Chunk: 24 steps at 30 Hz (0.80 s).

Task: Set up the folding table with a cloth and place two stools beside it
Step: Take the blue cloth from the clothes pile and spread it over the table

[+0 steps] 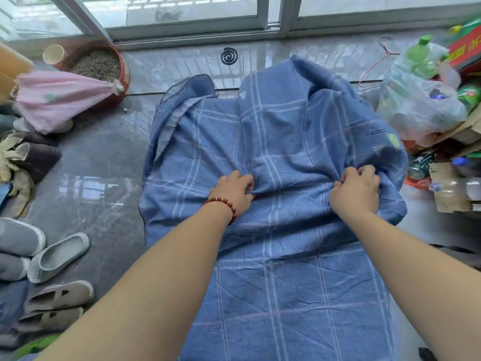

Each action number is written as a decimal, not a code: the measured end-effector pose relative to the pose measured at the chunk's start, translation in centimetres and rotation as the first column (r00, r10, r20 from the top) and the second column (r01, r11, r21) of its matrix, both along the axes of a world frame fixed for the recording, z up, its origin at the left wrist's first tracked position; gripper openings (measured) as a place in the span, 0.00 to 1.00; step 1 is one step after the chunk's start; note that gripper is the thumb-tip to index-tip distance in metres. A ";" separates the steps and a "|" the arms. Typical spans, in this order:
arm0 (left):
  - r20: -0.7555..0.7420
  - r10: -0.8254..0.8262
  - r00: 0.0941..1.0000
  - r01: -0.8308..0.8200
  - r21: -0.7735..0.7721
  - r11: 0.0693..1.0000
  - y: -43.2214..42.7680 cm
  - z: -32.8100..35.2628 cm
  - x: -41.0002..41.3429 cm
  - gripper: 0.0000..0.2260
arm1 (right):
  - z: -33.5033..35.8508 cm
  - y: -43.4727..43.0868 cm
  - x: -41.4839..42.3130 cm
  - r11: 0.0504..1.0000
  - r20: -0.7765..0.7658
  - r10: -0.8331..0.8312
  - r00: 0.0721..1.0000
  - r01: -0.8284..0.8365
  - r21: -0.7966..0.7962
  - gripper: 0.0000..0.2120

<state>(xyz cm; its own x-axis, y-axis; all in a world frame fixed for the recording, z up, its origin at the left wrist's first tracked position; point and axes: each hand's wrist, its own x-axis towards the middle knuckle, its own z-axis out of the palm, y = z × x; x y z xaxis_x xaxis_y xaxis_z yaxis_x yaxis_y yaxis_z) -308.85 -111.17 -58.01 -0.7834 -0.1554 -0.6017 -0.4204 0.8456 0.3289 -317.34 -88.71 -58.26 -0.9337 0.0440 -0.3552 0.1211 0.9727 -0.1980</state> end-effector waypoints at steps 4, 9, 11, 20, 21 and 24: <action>-0.099 -0.020 0.995 0.019 -0.007 1.000 -0.7 0.2 0.5 0.10 | 0.9 -1.6 0.8 0.994 -0.114 -0.014 0.993 0.002 -0.107 0.10; -0.238 0.049 0.970 -0.091 -0.171 0.981 -2.9 0.8 -0.2 0.12 | 1.6 -5.3 0.1 0.950 -0.214 0.167 0.963 -0.215 -0.225 0.17; -0.223 0.065 0.973 -0.137 -0.325 0.936 -4.5 0.7 -0.5 0.15 | 1.3 -6.7 -0.7 0.931 -0.173 0.287 0.942 -0.316 -0.180 0.23; 0.194 0.189 0.963 -0.134 -0.265 0.955 -8.4 -1.3 2.6 0.31 | -2.8 -4.2 -0.4 0.906 0.205 0.383 0.901 -0.410 0.106 0.30; 0.199 0.170 0.965 -0.112 -0.277 0.954 -8.4 -1.3 3.0 0.32 | -3.0 -3.9 0.0 0.908 0.209 0.377 0.902 -0.405 0.110 0.30; 0.219 0.152 0.964 -0.085 -0.288 0.954 -8.3 -1.0 3.3 0.35 | -3.0 -3.6 0.7 0.919 0.231 0.345 0.910 -0.377 0.112 0.31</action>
<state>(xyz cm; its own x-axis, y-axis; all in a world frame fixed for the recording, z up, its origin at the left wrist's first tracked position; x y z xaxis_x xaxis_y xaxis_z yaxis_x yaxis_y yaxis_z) -305.57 -119.43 -59.05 -0.5900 -0.4235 -0.6874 -0.5602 0.8279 -0.0292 -316.60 -92.35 -61.21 -0.8044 -0.2150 -0.5538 -0.2225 0.9734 -0.0546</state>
